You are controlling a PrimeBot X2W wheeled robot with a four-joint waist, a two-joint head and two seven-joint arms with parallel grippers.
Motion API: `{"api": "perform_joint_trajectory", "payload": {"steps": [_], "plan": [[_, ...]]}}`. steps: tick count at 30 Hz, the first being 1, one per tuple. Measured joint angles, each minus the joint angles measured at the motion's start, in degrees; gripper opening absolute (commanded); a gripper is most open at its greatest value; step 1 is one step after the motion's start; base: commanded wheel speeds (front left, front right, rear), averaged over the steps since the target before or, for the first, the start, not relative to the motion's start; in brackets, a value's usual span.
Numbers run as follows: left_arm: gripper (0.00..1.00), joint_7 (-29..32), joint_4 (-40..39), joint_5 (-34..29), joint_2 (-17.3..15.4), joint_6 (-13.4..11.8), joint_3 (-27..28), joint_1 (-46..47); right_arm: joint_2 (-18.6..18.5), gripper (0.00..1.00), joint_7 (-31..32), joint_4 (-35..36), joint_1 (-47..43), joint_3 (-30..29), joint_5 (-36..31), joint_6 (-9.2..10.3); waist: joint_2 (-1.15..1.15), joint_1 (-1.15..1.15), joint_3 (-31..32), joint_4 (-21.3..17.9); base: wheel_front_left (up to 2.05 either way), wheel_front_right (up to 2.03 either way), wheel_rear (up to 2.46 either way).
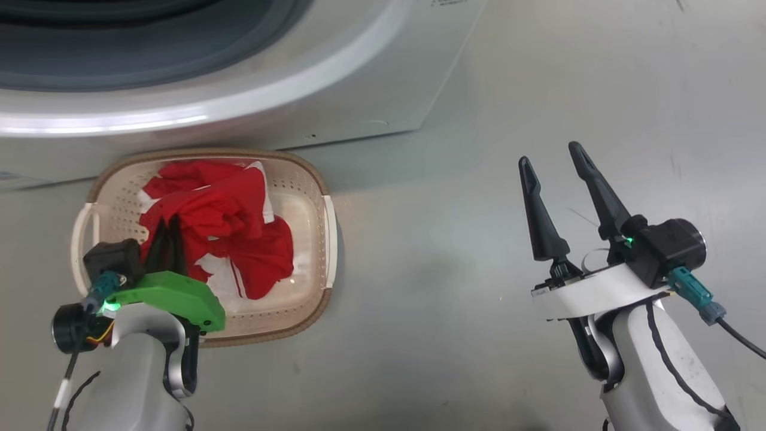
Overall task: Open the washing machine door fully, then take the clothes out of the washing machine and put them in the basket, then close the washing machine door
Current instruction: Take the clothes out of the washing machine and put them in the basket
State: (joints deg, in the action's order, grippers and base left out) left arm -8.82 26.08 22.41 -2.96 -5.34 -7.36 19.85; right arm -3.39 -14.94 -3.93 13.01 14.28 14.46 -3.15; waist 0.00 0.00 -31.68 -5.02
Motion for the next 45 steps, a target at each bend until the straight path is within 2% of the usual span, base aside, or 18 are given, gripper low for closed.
{"api": "perform_joint_trajectory", "payload": {"steps": [9, 10, 11, 12, 13, 20, 27, 32, 45], "plan": [[0.00, 3.31, 11.22, 0.90, -1.19, 1.62, 0.03, 5.43, 0.12, 1.00, 0.00, -0.30, 2.19, 0.42, 0.03, -0.57, 0.00, 0.00, -4.09, -2.87, 0.00, 0.00, 0.00], [0.13, 3.57, 12.11, 1.04, -1.15, 1.93, -0.08, 6.12, 0.13, 1.00, 0.00, -0.31, 2.22, 0.22, 0.03, -0.57, 0.00, 0.00, -4.35, -3.13, 0.00, 0.00, 0.00], [0.42, 4.01, 12.91, 1.14, -1.11, 2.23, -0.15, 6.83, 0.13, 1.00, 0.00, -0.33, 2.25, 0.02, 0.03, -0.57, 0.00, 0.00, -4.59, -3.34, 0.00, 0.00, 0.00], [0.76, 4.30, 13.70, 1.14, -1.05, 2.67, -0.27, 7.51, 0.13, 1.00, 0.00, -0.37, 2.29, -0.12, 0.03, -0.57, 0.00, 0.00, -4.80, -3.51, 0.00, 0.00, 0.00], [1.00, 4.31, 14.44, 1.14, -1.01, 2.72, -0.32, 8.11, 0.13, 1.00, 0.00, -0.44, 2.30, -0.18, 0.04, -0.57, 0.00, 0.00, -4.95, -3.64, 0.00, 0.00, 0.00], [1.00, 4.19, 18.39, 1.29, -1.02, 3.55, -0.07, 11.31, 0.19, 1.00, 0.00, -1.19, 2.94, -0.18, 0.04, -0.82, 0.00, 0.00, -5.28, -3.76, 0.00, 0.00, 0.00], [1.00, -0.34, 21.85, 1.29, -0.98, 4.74, 0.10, 12.00, 0.21, 1.00, 0.00, -2.57, 3.20, -0.44, 0.44, -0.83, 0.00, 0.00, -3.97, -3.47, 0.00, 0.00, 0.00], [1.00, -3.77, 22.65, 1.29, -0.92, 5.68, 0.18, 11.94, 0.24, 1.00, 0.00, -3.48, 3.20, -0.69, 0.55, -0.90, 0.00, 0.00, -2.30, -3.10, 0.00, 0.00, 0.00], [1.00, -5.47, 21.20, 0.51, 0.08, 6.68, -0.73, 10.49, 0.29, 1.00, 0.00, -5.78, 2.37, -2.16, 0.52, -0.89, 0.00, 0.00, 3.33, -1.14, 0.00, 0.00, 0.00]]}}
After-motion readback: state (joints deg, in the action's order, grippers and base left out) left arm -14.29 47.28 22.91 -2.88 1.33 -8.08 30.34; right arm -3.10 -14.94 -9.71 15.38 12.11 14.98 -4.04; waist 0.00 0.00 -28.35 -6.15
